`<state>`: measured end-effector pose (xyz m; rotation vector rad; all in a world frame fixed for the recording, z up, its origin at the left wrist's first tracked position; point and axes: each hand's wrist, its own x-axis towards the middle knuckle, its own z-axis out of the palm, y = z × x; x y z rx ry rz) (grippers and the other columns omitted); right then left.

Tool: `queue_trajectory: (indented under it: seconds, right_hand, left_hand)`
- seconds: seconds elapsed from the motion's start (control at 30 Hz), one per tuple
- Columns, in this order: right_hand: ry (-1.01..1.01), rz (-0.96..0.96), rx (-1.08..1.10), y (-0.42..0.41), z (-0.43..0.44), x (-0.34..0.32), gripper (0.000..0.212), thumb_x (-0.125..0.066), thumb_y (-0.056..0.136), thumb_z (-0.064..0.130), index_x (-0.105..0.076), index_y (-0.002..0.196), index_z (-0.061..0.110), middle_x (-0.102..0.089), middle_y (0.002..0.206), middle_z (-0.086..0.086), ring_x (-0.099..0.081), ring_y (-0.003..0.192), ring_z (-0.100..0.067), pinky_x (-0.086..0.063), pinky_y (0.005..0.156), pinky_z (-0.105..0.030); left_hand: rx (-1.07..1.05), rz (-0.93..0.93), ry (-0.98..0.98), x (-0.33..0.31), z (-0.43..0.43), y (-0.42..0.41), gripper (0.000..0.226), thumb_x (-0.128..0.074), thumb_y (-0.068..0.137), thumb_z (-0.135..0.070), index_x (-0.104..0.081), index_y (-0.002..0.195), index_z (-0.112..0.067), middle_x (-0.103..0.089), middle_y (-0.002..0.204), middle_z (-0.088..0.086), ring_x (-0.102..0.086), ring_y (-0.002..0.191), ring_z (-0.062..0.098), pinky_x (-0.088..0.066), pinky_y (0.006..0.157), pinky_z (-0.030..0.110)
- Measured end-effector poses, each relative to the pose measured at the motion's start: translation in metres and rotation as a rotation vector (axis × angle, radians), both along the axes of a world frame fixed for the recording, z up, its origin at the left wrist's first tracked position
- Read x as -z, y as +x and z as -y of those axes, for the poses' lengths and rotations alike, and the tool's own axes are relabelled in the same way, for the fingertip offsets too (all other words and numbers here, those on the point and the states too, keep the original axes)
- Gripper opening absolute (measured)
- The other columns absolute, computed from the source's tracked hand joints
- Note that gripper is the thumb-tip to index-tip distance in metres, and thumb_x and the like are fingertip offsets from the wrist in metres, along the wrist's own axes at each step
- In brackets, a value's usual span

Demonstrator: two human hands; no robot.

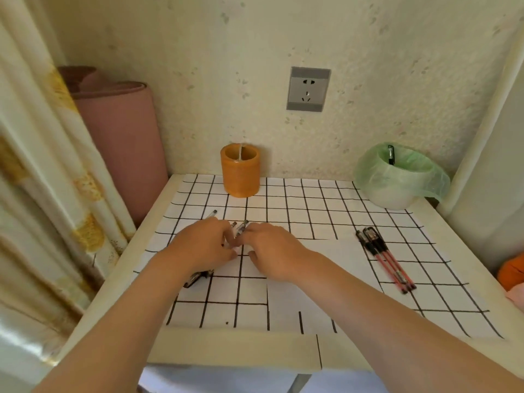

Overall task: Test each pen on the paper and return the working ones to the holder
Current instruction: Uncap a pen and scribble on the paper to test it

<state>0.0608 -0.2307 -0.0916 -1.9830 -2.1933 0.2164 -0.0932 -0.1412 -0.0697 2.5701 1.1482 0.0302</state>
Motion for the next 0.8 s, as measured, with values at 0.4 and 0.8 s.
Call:
queue_trajectory:
  seconds: [0.4, 0.8]
  right_hand:
    - [0.200, 0.120, -0.092, -0.007, -0.010, 0.019, 0.029, -0.065, 0.091, 0.029, -0.064, 0.119, 0.026, -0.055, 0.111, -0.001, -0.049, 0.107, -0.024, -0.037, 0.093, -0.038]
    - [0.260, 0.022, -0.081, 0.009, 0.000, 0.003, 0.010, -0.059, 0.097, 0.022, -0.058, 0.106, 0.016, -0.063, 0.102, -0.001, -0.057, 0.093, -0.023, -0.042, 0.094, -0.041]
  left_hand:
    - [0.034, -0.063, 0.028, 0.002, 0.000, -0.023, 0.019, -0.076, 0.076, -0.041, -0.062, 0.089, -0.039, -0.054, 0.081, -0.016, -0.053, 0.075, 0.006, -0.037, 0.058, 0.023]
    - [0.109, -0.028, -0.074, -0.004, 0.003, -0.012, 0.024, -0.074, 0.080, -0.046, -0.062, 0.097, -0.033, -0.064, 0.091, -0.010, -0.062, 0.083, 0.013, -0.053, 0.072, 0.030]
